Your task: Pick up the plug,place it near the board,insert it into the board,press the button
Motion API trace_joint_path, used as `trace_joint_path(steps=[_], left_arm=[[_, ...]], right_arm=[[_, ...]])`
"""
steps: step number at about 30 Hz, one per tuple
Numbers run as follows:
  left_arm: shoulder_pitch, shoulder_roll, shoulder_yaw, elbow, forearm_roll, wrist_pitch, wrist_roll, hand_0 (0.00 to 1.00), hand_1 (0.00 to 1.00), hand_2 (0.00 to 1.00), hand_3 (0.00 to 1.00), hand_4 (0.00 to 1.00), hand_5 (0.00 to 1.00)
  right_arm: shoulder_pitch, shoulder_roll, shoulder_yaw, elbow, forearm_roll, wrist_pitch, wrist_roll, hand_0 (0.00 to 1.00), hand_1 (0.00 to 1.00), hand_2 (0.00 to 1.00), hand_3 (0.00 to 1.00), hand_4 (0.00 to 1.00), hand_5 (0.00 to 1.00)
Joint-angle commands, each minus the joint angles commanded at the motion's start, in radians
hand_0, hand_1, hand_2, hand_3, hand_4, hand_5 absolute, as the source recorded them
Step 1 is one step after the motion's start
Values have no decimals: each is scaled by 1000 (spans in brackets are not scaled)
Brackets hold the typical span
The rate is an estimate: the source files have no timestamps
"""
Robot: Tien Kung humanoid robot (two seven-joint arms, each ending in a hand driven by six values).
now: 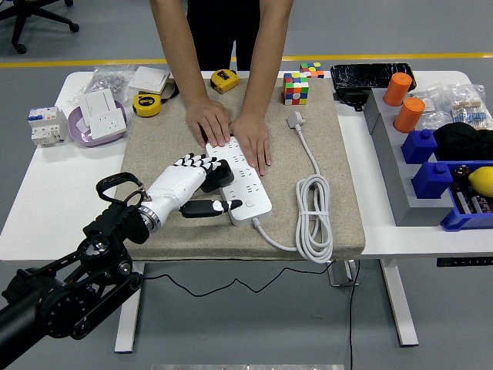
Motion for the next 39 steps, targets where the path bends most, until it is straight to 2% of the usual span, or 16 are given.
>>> trace_joint_path(steps=[13, 29, 33, 36, 39], left_arm=[[-27, -24, 33, 34, 2, -6, 1, 998, 998, 976, 896, 998, 998], [-29, -24, 22, 37, 8, -9, -2, 998, 998, 972, 896, 998, 998], [-30, -22, 14, 20, 9, -5, -9, 998, 998, 972, 896, 998, 998], [-26, -21, 6, -19, -9, 18, -32, 998, 998, 967, 896, 998, 998], [-16, -21, 15, -87, -108, 43, -53, 998, 998, 967, 896, 998, 998]], right_arm=[[-1, -1, -6, 0, -2, 1, -1, 883, 749, 716, 665, 942, 517], [-2, -2, -7, 0, -2, 1, -1, 884, 748, 716, 665, 943, 518], [-1, -2, -8, 0, -1, 1, -1, 884, 748, 716, 665, 943, 518], [-1, -2, -6, 0, -3, 1, -1, 884, 749, 716, 666, 945, 519], [-2, -2, -4, 0, -5, 1, -1, 884, 749, 716, 666, 945, 519]])
